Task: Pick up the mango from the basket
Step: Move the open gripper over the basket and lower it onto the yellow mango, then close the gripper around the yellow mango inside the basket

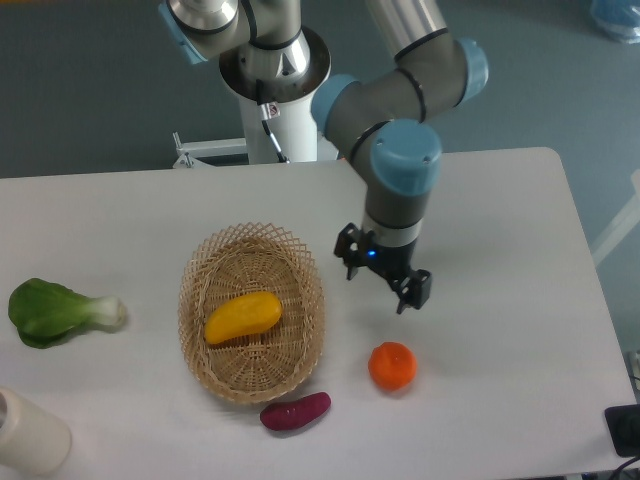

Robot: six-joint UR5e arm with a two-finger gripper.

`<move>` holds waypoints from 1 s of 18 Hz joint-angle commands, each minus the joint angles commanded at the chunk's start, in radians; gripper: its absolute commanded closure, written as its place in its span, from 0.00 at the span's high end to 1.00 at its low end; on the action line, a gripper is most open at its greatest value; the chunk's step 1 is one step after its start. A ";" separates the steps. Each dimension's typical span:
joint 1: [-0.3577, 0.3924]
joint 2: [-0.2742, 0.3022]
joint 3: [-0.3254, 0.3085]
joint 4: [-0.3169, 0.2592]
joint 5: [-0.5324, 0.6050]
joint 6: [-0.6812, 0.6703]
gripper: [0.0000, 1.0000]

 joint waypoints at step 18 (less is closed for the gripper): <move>-0.200 -0.070 -0.071 0.024 0.008 -0.077 1.00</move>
